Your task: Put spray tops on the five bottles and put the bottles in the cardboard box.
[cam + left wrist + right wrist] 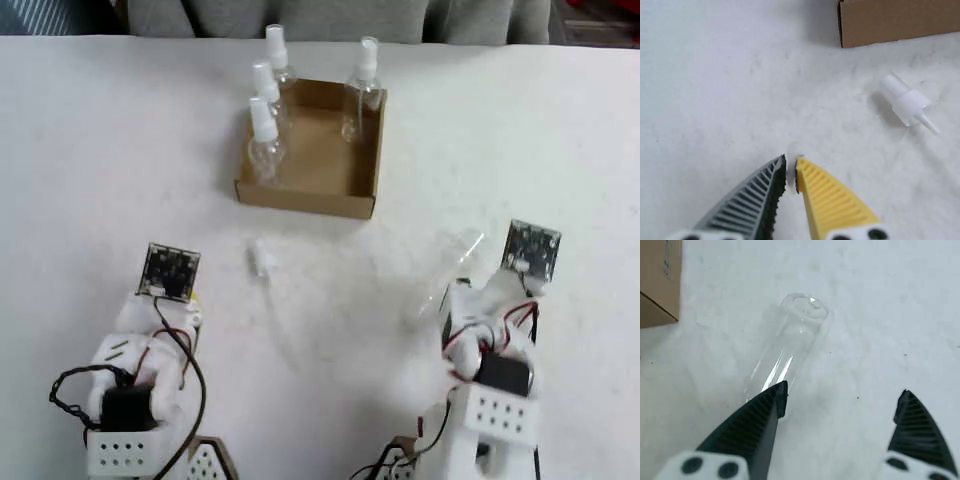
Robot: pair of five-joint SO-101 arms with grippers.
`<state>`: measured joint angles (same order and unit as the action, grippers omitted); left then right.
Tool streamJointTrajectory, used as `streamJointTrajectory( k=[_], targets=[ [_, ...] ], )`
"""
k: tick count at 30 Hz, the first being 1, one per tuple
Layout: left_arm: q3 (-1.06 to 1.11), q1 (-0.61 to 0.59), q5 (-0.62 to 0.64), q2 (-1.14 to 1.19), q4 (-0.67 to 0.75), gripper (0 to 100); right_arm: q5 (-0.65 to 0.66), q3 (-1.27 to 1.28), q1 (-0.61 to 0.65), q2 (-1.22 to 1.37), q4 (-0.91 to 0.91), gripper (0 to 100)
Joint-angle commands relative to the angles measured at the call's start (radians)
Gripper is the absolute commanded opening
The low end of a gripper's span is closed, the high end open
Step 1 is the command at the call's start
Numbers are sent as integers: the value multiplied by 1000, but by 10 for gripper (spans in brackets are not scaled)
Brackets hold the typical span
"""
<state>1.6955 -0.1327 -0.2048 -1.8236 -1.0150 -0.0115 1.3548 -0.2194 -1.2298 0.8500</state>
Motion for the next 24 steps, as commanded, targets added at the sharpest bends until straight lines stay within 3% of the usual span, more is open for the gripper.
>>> streamJointTrajectory(
  k=[1, 6, 11, 24],
  targets=[
    [-2, -7, -11, -5, 23, 54, -2, -121, -12, 202, -27, 296],
    [-2, -7, -11, -5, 23, 54, -5, -224, -36, 404, -30, 296],
    [-2, -2, -11, -5, 23, 54, -8, -245, -13, 526, -142, 296],
    [-2, 1, -9, -5, 28, 57, -127, -261, 33, 489, -139, 259]
  ],
)
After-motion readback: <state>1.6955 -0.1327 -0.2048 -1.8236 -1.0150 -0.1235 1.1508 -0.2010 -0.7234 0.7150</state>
